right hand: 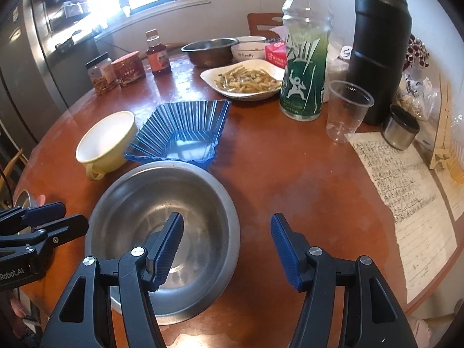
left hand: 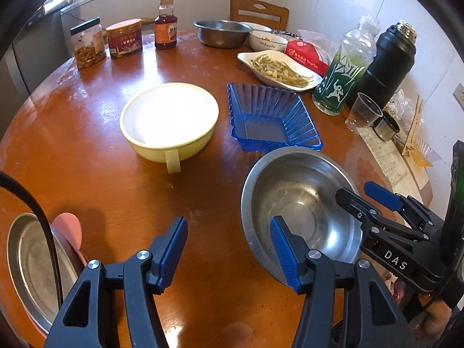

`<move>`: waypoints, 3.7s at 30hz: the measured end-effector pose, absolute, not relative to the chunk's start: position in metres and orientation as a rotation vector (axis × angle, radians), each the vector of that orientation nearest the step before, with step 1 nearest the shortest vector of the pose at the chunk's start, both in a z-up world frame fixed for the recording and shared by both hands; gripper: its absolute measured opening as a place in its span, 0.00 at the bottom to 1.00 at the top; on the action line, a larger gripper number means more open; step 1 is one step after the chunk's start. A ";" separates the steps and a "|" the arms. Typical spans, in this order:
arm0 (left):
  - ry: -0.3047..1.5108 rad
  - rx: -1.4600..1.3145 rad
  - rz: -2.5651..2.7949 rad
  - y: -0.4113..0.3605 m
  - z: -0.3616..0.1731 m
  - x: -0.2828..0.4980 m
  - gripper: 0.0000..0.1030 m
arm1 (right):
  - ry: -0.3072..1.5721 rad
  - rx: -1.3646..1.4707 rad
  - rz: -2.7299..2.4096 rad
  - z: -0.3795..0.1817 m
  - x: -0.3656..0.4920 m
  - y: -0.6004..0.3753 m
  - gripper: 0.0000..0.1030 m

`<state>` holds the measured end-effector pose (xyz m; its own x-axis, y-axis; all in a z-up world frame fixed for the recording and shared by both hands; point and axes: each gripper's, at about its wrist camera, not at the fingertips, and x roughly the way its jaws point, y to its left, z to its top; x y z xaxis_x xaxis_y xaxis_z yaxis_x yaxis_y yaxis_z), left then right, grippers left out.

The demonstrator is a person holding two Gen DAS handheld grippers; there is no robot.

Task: Organize plates and bowls

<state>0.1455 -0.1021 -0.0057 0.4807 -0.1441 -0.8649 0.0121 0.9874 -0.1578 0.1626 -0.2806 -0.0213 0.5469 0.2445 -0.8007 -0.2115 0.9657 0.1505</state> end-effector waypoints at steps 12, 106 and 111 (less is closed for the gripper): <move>1.104 -0.135 -0.081 -0.104 -0.025 0.158 0.57 | 0.968 0.010 0.314 -0.032 0.167 -0.271 0.40; 1.022 -0.084 -0.134 -0.100 0.007 0.121 0.47 | 0.929 0.046 0.355 -0.004 0.131 -0.259 0.45; 1.011 -0.088 -0.136 -0.104 0.012 0.138 0.47 | 0.906 0.059 0.340 0.006 0.140 -0.265 0.45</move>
<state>0.1382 -0.1036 0.0119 0.5233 -0.1540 -0.8381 0.0729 0.9880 -0.1360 0.1398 -0.2646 0.0061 0.5677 0.3137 -0.7611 -0.2647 0.9450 0.1921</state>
